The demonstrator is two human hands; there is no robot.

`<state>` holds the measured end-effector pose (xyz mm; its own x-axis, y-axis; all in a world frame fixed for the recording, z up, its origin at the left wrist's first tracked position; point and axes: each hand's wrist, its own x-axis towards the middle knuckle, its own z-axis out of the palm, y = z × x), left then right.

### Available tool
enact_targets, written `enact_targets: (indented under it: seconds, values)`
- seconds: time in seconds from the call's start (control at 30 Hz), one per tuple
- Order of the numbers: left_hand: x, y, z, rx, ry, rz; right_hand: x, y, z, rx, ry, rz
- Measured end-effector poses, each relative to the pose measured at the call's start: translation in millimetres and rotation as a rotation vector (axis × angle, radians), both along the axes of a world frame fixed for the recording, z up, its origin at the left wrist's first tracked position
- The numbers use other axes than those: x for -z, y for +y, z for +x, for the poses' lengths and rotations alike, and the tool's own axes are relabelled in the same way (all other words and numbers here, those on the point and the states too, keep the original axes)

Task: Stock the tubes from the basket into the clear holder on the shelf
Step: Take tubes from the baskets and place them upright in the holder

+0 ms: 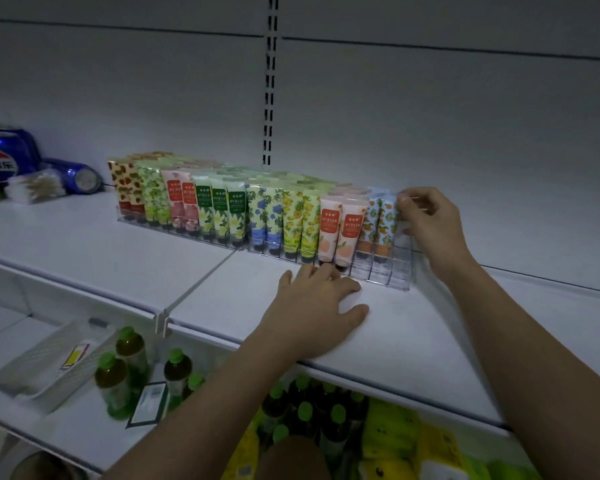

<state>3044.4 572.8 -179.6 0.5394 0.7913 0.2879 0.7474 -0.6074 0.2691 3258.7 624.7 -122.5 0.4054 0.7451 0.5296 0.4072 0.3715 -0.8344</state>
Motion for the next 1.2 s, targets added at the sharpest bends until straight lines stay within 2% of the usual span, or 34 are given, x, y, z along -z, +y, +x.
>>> enact_targets:
  seconds: [0.17, 0.3, 0.37, 0.43, 0.6, 0.73, 0.87, 1.1, 1.2]
  values:
    - [-5.7, -2.2, -1.2, -0.01, -0.049, -0.023, -15.2, -19.3, -8.1, 0.186, -0.091, 0.162]
    - [-14.8, -10.7, -5.0, -0.082, -0.102, 0.047, -33.4, -48.3, -42.8, 0.187, -0.1, 0.196]
    - [-20.0, -17.5, -11.7, -0.145, -0.114, 0.06, -38.2, -66.2, -67.0, 0.118, -0.113, 0.13]
    - [-25.2, -25.0, -27.4, -0.234, -0.204, 0.09, -43.9, -84.0, -96.3, 0.0, -0.18, 0.047]
    - [-13.5, -58.1, -117.8, -0.445, -0.647, 0.282, -34.4, -133.7, -178.1, -0.321, -0.368, -0.112]
    - [42.9, -78.2, -193.3, -0.682, -0.865, 0.323, 10.1, -158.0, -242.7, -0.554, -0.498, -0.217]
    - [137.5, -90.7, -235.0, -0.842, -0.817, 0.065, 83.9, -155.0, -297.3, -0.682, -0.581, -0.388]
    - [289.1, -121.3, -266.5, -1.049, -0.588, -0.436, 259.3, -126.1, -349.8, -0.805, -0.703, -0.912]
    - [346.0, -137.6, -271.8, -1.115, -0.509, -0.726, 333.1, -126.1, -362.1, -0.841, -0.75, -1.117]
